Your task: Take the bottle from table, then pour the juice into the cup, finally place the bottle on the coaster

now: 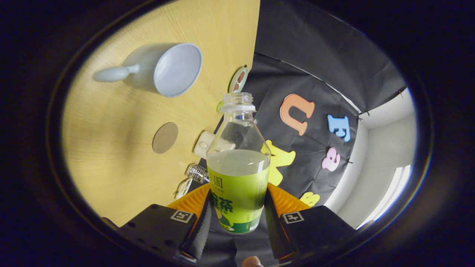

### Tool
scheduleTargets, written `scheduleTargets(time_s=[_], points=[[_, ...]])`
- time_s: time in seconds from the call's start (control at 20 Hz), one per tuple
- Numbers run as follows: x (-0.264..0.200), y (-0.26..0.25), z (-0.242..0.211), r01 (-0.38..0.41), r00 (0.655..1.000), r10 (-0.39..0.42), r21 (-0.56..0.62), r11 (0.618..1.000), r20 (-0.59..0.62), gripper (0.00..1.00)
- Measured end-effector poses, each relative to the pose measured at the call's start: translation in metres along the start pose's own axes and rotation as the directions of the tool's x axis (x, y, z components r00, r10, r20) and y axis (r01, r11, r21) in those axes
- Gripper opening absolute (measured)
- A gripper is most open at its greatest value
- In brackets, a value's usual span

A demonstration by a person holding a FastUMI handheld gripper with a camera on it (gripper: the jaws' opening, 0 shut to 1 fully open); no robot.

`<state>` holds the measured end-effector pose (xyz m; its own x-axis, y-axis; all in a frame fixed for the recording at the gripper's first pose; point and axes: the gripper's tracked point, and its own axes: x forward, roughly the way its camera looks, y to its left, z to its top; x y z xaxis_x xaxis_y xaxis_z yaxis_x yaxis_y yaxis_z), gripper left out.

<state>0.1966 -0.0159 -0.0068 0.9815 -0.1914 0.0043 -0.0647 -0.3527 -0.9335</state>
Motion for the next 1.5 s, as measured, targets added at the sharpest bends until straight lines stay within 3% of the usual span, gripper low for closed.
scheduleTargets(time_s=[0.2,0.4,0.5,0.7,0.95,1.25,1.35,1.5], points=[[-0.003,0.011,-0.009,-0.061,0.998,0.064,0.144,0.988,-0.014,0.73],[-0.005,0.012,-0.012,-0.101,0.994,0.111,0.306,0.947,-0.015,0.73],[-0.006,0.01,-0.007,-0.12,0.992,0.126,0.411,0.904,0.011,0.73],[-0.007,0.008,-0.001,-0.177,0.983,0.176,0.597,0.783,0.062,0.73],[-0.006,-0.001,-0.011,-0.205,0.974,0.199,0.777,0.595,0.105,0.73],[-0.01,-0.017,-0.032,-0.23,0.956,0.233,0.946,0.228,0.176,0.73],[-0.006,-0.026,-0.047,-0.204,0.962,0.212,0.968,0.143,0.172,0.73],[0.0,-0.035,-0.06,-0.171,0.972,0.171,0.984,0.057,0.159,0.73]])
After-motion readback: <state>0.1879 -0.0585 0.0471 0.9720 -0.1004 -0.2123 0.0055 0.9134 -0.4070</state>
